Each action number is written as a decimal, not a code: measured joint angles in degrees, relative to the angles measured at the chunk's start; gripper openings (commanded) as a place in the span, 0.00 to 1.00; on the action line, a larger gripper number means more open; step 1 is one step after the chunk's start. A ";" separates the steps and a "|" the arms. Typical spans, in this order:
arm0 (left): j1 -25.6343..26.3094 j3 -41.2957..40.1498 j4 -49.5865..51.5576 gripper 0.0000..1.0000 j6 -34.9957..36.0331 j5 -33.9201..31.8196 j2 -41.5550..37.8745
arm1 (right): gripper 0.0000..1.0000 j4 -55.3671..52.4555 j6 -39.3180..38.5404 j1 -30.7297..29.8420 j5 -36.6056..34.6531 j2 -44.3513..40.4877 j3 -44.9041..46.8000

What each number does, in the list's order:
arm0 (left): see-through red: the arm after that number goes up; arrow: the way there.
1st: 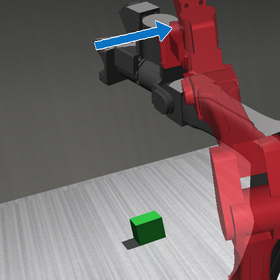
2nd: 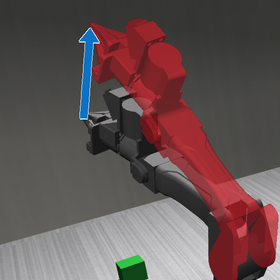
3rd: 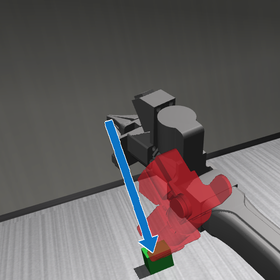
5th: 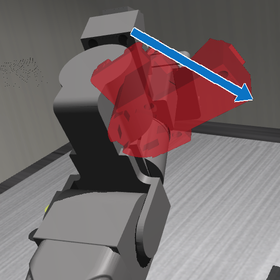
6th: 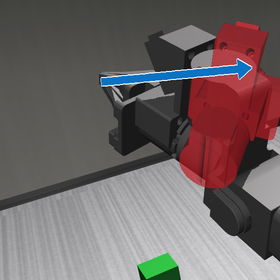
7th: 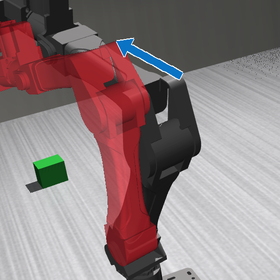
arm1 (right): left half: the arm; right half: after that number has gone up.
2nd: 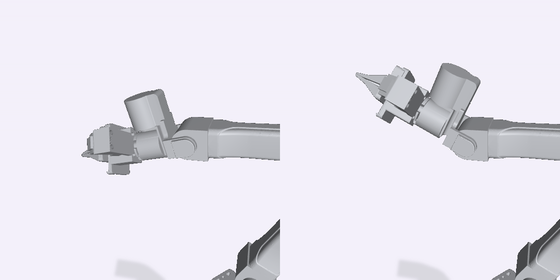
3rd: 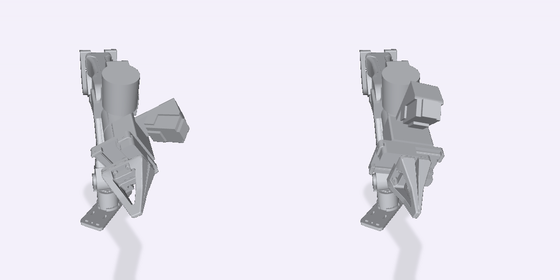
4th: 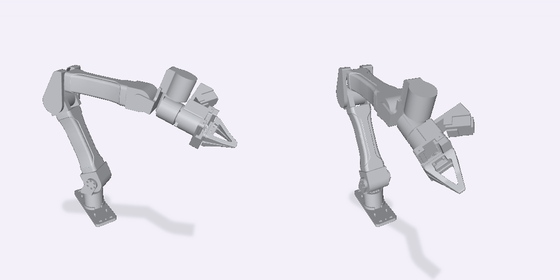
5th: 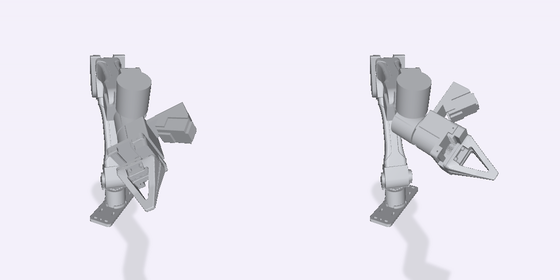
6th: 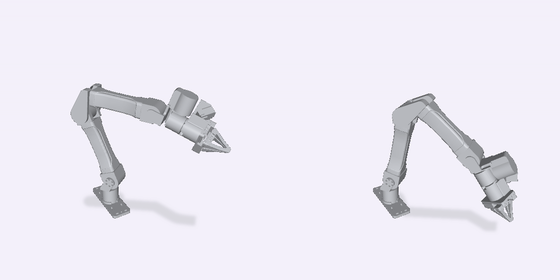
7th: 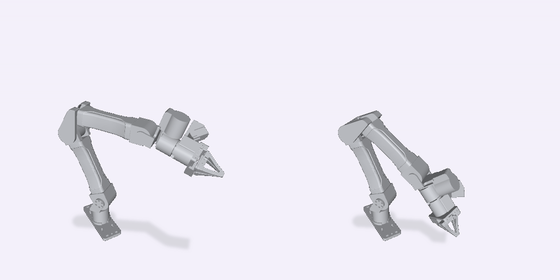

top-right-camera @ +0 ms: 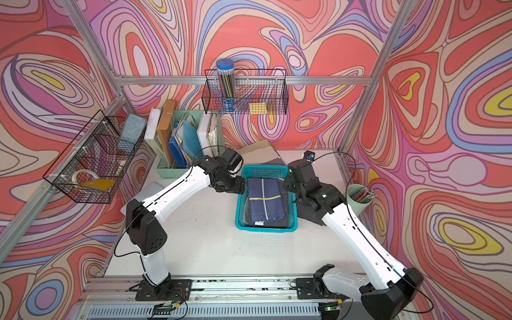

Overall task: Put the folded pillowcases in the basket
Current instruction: Move the basket to the center of the board.

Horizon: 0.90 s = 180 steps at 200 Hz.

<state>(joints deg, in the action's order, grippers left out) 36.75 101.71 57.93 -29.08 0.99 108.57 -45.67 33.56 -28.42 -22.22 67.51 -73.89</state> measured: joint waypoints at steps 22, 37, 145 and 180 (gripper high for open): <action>-0.37 -2.21 -2.03 0.64 0.22 0.28 3.32 | 0.36 -0.02 -0.26 0.00 0.59 0.55 -0.24; -0.37 -2.73 -3.43 0.53 0.17 0.39 5.38 | 0.35 -0.04 -0.39 0.00 0.70 0.66 -0.39; -0.92 -6.80 -9.11 0.00 1.44 3.54 2.89 | 0.34 0.74 -0.50 0.02 0.59 5.90 -2.10; -3.85 -18.34 -6.27 0.00 2.23 0.00 -9.20 | 0.34 2.34 -0.48 0.02 0.70 9.88 -2.29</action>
<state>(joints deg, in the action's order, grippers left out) 32.91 83.37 51.66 -26.85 0.99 99.37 -43.33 33.08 -28.40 -21.52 77.38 -76.18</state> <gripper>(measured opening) 0.156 0.338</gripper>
